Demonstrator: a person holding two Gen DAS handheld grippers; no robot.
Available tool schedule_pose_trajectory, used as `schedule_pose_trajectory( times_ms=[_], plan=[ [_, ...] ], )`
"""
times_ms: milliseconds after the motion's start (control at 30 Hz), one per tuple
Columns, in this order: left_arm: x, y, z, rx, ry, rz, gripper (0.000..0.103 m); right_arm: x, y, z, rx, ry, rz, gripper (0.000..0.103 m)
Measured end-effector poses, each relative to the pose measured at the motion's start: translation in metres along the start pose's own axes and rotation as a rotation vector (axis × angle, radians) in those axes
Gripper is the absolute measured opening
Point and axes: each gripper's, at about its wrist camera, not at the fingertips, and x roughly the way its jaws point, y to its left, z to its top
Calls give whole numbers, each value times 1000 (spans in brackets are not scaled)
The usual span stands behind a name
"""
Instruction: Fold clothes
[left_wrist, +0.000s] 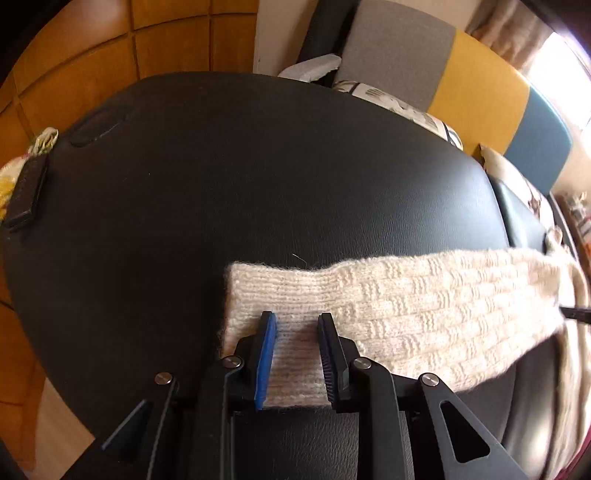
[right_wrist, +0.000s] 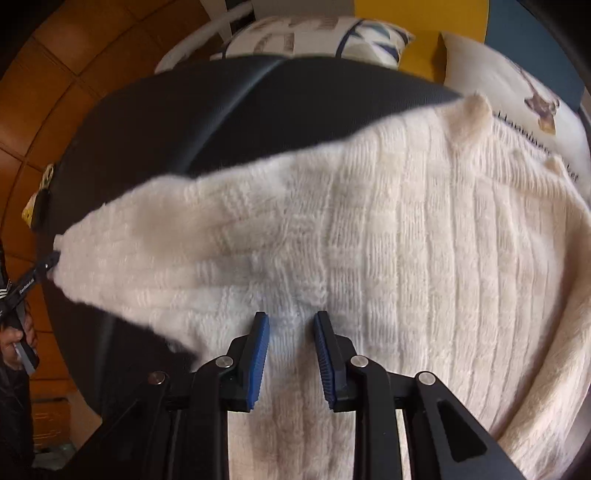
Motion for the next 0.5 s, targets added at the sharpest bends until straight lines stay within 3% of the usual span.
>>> schedule_pose_trajectory(
  times_ms=[133,267,400,500],
  plan=[
    [0,-1,1,-42,11,-5,24,4,-1,13,119,-101,-20,25],
    [9,8,21,-90,3,16,24,6,9,29,148,-166,-70,25],
    [17,10,43,-126,12,50,24,-31,0,16,176,-210,77,25],
    [-8,-1,48,-128,-43,31,24,-82,-15,-31,185,-294,113,25]
  ],
)
